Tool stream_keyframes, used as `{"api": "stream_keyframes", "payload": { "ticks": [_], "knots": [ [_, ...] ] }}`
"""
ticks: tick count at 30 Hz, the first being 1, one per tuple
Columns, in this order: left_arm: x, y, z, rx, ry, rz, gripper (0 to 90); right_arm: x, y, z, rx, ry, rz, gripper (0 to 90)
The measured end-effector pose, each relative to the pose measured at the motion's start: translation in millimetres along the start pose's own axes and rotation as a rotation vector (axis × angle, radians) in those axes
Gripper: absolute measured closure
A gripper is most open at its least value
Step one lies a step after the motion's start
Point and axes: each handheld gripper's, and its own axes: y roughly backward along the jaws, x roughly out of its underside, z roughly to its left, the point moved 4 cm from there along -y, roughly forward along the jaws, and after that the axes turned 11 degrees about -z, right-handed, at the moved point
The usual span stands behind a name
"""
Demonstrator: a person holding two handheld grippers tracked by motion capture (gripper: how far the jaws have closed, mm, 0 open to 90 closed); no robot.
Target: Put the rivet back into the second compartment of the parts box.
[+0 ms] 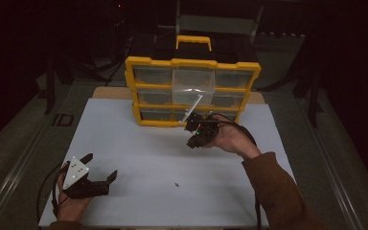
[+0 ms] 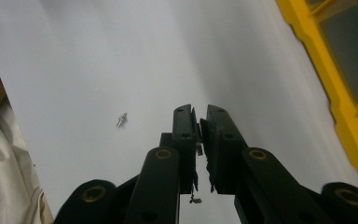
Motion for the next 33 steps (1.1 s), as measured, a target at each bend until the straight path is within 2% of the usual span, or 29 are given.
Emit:
{"api": "stream_keyframes", "payload": {
  "ticks": [33],
  "knots": [
    [-0.3,0.1,0.3,-0.001,0.001,-0.003,0.0,-25.7,36.9,-14.8,0.021,0.023,-0.071,82.5]
  ]
}}
